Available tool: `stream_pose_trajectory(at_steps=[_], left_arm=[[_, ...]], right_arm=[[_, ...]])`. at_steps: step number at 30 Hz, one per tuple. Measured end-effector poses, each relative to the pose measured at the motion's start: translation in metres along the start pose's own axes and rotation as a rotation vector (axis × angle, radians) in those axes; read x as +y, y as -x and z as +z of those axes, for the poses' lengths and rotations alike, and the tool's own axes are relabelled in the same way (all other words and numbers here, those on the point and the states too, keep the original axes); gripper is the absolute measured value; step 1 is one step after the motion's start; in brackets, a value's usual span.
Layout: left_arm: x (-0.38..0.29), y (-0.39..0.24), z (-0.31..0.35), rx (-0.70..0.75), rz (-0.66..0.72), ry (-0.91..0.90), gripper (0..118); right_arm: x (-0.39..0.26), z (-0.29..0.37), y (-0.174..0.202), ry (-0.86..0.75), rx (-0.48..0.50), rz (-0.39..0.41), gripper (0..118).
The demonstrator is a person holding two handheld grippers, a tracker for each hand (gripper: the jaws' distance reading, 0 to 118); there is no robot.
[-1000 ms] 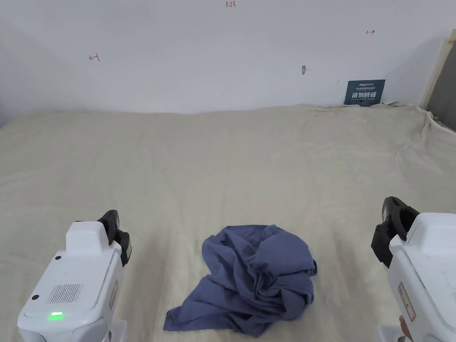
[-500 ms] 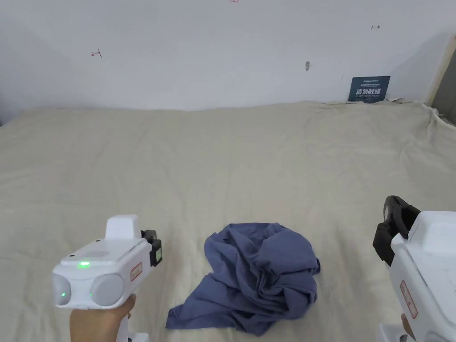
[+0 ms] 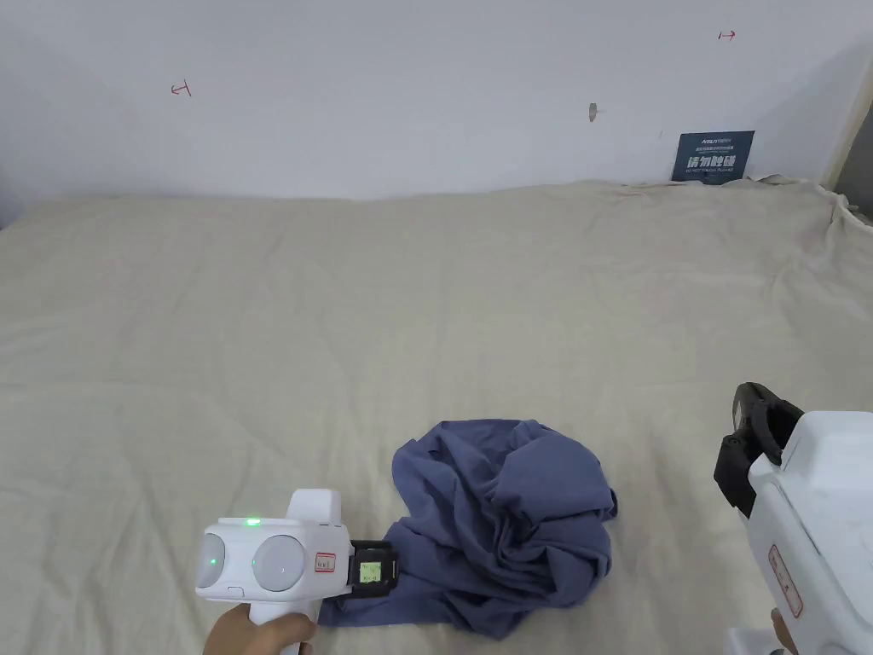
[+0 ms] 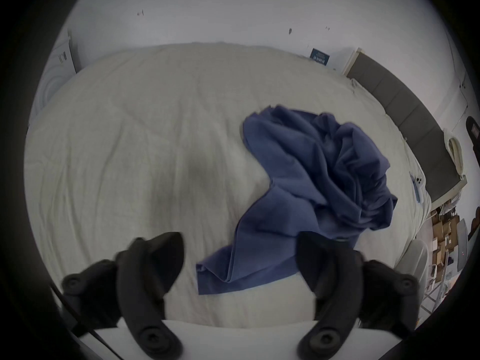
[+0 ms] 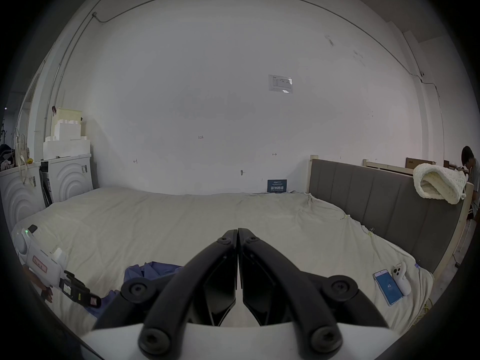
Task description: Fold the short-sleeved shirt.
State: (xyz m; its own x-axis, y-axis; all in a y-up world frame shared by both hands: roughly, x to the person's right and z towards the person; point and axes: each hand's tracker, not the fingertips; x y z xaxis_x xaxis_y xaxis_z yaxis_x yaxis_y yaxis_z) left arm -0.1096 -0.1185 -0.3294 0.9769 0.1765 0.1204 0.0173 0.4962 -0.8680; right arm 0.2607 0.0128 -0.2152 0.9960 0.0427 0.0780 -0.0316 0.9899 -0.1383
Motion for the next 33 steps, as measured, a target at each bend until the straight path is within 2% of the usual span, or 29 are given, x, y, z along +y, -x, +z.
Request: stream_pose_trajectory(at_steps=[1,7,9,11,13,15,20,28,29,30,31,32,33], left_arm=[[-0.003,-0.001,0.000,0.006,-0.009,0.008,98],[-0.009,-0.005,-0.009,0.052,-0.061,0.051,97],[-0.011,-0.006,-0.009,0.048,-0.070,0.056,76],[-0.013,-0.008,-0.011,0.050,-0.081,0.074,40],[-0.016,-0.011,-0.012,0.071,-0.114,0.093,26],[-0.016,-0.010,-0.014,0.050,-0.110,0.102,5],[-0.013,-0.003,-0.005,0.004,-0.051,0.045,0],[-0.003,0.005,0.033,-0.052,0.007,-0.076,0],[-0.002,0.005,0.037,-0.055,0.009,-0.087,0],[-0.002,0.006,0.039,-0.058,0.013,-0.094,0],[-0.001,0.008,0.042,-0.063,0.019,-0.101,0],[-0.001,0.011,0.043,-0.069,0.026,-0.101,0],[0.000,0.011,0.045,-0.072,0.030,-0.103,0]], right_arm=[[-0.001,-0.001,0.000,0.002,0.000,-0.001,1],[-0.004,-0.003,0.001,0.013,0.001,-0.008,1],[-0.004,-0.003,0.001,0.015,0.002,-0.006,1],[-0.005,-0.004,0.001,0.016,0.003,-0.006,1],[-0.005,-0.005,0.001,0.019,0.003,-0.006,1],[-0.005,-0.007,0.001,0.022,0.005,-0.009,1],[-0.007,-0.019,0.000,0.059,0.011,-0.024,1],[-0.010,-0.083,0.004,0.287,0.113,-0.039,2],[-0.011,-0.095,0.004,0.338,0.124,-0.044,9],[-0.013,-0.105,0.004,0.376,0.131,-0.062,21],[-0.014,-0.120,0.004,0.421,0.146,-0.078,42],[-0.017,-0.132,0.004,0.443,0.168,-0.099,71],[-0.021,-0.143,0.004,0.460,0.178,-0.111,85]])
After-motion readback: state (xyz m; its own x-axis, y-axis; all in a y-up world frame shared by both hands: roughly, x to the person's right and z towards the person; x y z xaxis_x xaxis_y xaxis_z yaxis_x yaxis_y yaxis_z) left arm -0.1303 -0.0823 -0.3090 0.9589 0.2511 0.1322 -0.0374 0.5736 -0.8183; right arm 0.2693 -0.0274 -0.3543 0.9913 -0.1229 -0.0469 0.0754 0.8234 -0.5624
